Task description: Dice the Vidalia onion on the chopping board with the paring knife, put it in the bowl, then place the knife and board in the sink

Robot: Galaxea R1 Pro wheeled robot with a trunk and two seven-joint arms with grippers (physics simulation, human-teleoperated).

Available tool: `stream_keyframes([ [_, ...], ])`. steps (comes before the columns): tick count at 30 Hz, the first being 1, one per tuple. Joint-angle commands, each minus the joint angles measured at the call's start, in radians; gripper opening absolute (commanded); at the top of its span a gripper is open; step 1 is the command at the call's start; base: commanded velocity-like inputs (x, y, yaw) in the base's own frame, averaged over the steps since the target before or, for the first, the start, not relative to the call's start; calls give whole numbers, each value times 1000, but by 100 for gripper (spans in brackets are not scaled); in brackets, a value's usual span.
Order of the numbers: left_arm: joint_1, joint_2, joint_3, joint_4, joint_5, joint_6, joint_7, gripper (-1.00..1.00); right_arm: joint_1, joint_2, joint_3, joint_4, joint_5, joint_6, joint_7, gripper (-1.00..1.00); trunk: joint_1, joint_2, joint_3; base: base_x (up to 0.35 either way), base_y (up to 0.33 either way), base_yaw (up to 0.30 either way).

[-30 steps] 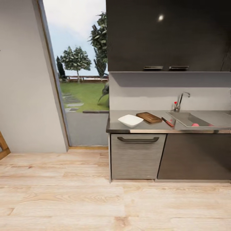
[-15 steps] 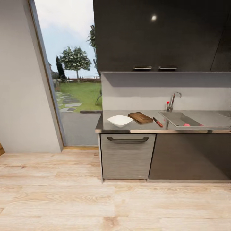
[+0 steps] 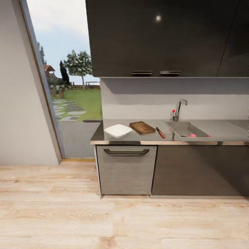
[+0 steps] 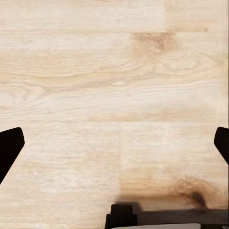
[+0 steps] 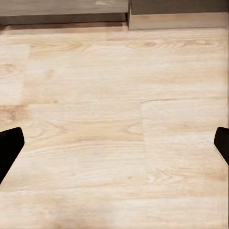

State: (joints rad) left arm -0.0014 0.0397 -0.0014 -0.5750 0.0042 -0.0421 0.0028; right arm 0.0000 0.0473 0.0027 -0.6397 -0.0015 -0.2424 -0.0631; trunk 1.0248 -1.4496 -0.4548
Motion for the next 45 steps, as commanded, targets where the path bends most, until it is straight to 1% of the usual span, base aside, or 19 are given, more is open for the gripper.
stream_keyframes([
  [1, 0, 0, 0, 0, 0, -2, 0, 100, 0, 0, 0, 5, 0, -2, -3, 100, 0, 0, -1, 87, -313, 0],
  [7, 0, 0, 0, 0, 0, -2, 0, 100, 0, 1, -2, 27, 0, -4, -2, 100, 0, 0, -1, 87, -313, 0],
  [21, 0, 0, 0, 0, 0, -2, 0, 100, 0, 0, -3, 29, 0, -6, -1, 100, 0, 0, -1, 107, -305, 0],
  [28, 0, 2, 0, -1, 1, -2, 0, 100, 0, 0, -3, 29, 0, -6, -1, 100, 0, 0, -1, 269, -193, 0],
  [34, 0, 1, 0, -5, 5, -2, -4, 100, 0, 0, -2, 29, 0, -6, -1, 100, 0, 0, -1, 45, -29, 0],
  [36, 0, -12, 0, -3, 6, -1, -4, 100, 0, 0, -2, 29, 0, -6, -1, 100, 0, 0, -1, 5, -3, 0],
  [37, 0, -23, 0, -2, 5, -1, -4, 100, 0, 0, -2, 29, 0, -6, -1, 100, -4, 7, 2, 3, -2, 0],
  [40, 0, -37, 0, -1, 4, 0, -1, 100, 0, 0, -2, 30, 0, -6, -1, 100, -15, 28, 12, 1, -1, 0],
  [45, 0, -42, 0, -1, 3, 0, 0, 100, 0, 0, -1, 30, 0, -6, -3, 100, -34, 63, 27, 0, 0, 0],
])
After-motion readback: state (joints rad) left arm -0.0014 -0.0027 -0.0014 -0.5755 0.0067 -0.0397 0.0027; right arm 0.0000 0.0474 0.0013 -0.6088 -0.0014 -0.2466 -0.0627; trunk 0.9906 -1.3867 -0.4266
